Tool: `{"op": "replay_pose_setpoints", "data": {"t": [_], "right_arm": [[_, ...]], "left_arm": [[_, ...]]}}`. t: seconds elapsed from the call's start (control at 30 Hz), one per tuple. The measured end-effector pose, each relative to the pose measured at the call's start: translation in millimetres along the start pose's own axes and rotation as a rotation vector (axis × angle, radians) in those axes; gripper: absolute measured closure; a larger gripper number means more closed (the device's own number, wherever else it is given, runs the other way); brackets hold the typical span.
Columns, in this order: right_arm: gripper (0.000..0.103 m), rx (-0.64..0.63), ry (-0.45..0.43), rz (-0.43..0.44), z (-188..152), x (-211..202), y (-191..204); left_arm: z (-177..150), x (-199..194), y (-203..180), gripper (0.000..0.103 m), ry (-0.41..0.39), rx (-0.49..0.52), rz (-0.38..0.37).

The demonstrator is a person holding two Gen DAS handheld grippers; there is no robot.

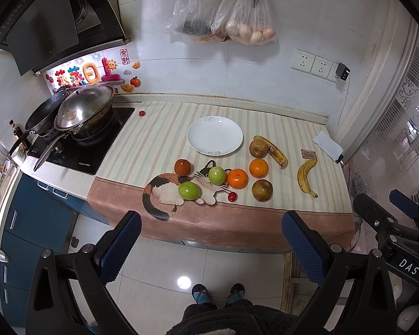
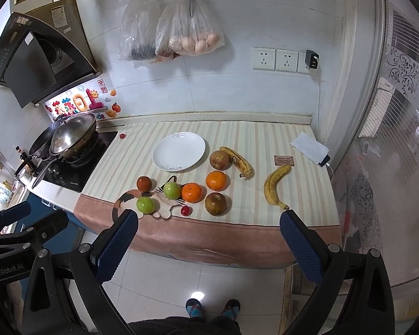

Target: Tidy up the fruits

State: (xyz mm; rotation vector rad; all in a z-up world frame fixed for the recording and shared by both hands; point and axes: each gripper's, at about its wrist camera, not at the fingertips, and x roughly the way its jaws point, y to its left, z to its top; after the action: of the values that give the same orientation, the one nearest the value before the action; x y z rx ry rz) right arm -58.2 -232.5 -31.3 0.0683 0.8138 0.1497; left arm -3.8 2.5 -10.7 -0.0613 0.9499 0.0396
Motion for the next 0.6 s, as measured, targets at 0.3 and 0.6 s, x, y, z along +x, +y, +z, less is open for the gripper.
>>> {"op": "replay_pose_setpoints", "data": {"t": [0.3,0.6], "right_arm": [[0.0,0.002,0.0,0.002,0,2,0],[0.0,0.001,0.0,0.004,0,1,-1]], "left_arm": [[-2,7,2,0.0,-0.002,0.0,0.003],[6,10,7,0.0,-0.002,0.002,0.007]]}}
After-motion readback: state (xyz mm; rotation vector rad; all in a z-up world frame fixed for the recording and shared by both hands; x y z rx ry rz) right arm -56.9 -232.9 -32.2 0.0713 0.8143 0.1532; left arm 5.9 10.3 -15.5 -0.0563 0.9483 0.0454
